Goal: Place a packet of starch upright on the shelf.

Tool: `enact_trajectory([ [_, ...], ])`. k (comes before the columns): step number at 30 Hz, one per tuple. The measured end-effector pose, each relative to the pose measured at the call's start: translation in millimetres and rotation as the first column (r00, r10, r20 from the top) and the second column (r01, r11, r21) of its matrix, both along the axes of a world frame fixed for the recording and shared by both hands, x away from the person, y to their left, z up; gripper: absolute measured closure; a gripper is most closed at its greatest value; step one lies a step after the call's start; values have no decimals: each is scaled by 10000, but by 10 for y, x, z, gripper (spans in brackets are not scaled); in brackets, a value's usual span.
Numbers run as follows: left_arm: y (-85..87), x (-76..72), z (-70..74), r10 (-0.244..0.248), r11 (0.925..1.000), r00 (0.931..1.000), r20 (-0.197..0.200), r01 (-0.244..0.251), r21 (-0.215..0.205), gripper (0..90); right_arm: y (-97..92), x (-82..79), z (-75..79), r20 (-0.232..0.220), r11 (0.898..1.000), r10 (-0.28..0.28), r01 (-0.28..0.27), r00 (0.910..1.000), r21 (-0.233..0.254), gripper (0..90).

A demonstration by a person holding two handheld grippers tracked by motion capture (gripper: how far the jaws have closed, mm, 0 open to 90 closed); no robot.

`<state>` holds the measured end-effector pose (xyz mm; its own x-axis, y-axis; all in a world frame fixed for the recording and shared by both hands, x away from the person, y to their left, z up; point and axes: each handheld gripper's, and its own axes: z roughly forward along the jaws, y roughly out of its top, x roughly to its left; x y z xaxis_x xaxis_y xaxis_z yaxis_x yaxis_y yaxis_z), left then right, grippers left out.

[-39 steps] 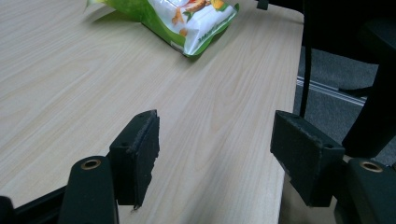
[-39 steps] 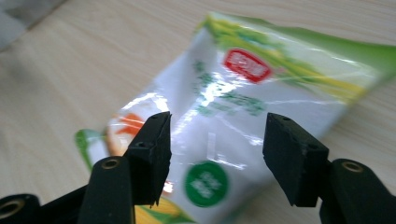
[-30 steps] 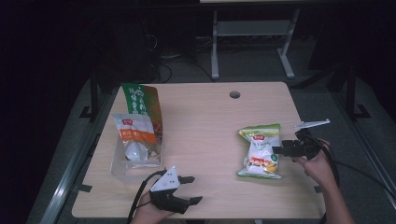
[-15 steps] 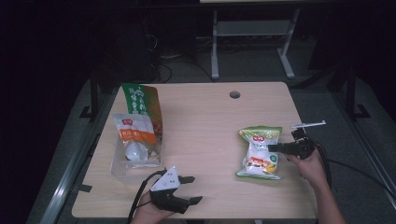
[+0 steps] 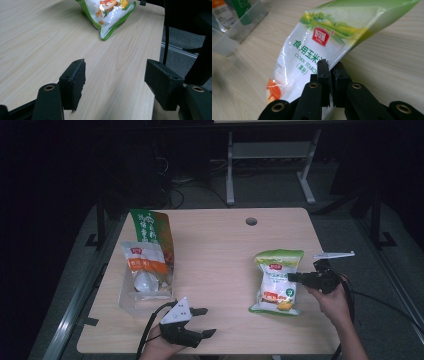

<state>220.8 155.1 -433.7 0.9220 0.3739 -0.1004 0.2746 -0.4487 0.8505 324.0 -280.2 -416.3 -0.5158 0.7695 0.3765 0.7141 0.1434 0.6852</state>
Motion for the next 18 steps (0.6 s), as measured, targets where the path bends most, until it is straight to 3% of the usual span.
enact_trajectory([
  [18, 25, 9, 14, 50, 10000, 10000, 36, -49, -63, 331, 270, -74, 350, 802, 9962, 834, -851, 9933, 190, 873],
])
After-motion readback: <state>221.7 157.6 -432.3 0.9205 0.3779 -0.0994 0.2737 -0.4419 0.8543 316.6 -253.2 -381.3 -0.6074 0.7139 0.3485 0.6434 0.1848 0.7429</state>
